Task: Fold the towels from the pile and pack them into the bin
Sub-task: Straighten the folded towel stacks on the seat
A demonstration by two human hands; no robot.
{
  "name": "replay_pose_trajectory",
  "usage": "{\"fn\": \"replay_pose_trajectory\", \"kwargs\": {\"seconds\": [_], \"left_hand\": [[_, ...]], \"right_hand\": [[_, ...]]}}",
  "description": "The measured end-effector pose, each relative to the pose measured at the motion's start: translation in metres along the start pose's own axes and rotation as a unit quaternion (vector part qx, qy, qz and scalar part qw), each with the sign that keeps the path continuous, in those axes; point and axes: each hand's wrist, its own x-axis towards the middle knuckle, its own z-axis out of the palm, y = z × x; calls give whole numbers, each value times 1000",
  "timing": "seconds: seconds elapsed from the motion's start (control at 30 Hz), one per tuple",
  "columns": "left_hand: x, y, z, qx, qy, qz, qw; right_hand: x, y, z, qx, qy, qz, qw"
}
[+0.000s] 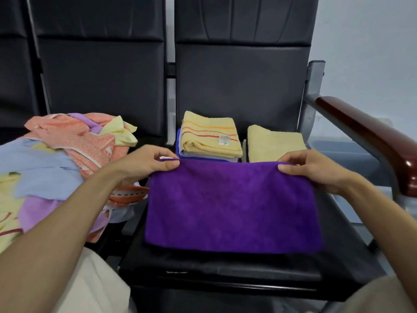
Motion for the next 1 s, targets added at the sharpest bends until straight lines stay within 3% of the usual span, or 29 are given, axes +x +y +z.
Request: {"fn": "replay_pose_trajectory", "kwargs": {"seconds": [0.03,0.1,0.13,0.23,0.33,0.4,0.47,0.57,0.63,0.8,0.9,1.0], "left_hand": [[7,-13,1,116,23,-8,993],[19,-37,6,351,56,-22,934],[22,-45,10,408,66,-28,910],[23,-47,16,368,106,-53,922],[14,-46,16,346,121,-93,926],[3,-47,21,354,87,-117,924],[-2,-47,30,424,49,-112,897],[-6,-47,42,549,35,-109,828],[-6,-51,44,578,28,-124,806],[-4,-54,50,560,21,-190,806],[-4,-46,56,491,10,-212,845],[-3,-33,63,363,24,-193,911]], "right_hand": [[4,7,4,-53,-2,24,998],[13,22,12,-156,-3,65,986],[17,30,15,-222,5,84,971],[21,41,21,-387,67,142,909],[19,45,26,-332,52,224,915],[13,44,33,-320,25,269,908],[10,43,39,-320,14,276,906],[8,41,43,-298,9,288,910],[8,43,43,-272,7,297,915],[4,50,40,-273,-34,296,915],[1,51,40,-269,-54,273,922],[-5,53,31,-213,-53,261,940]]}}
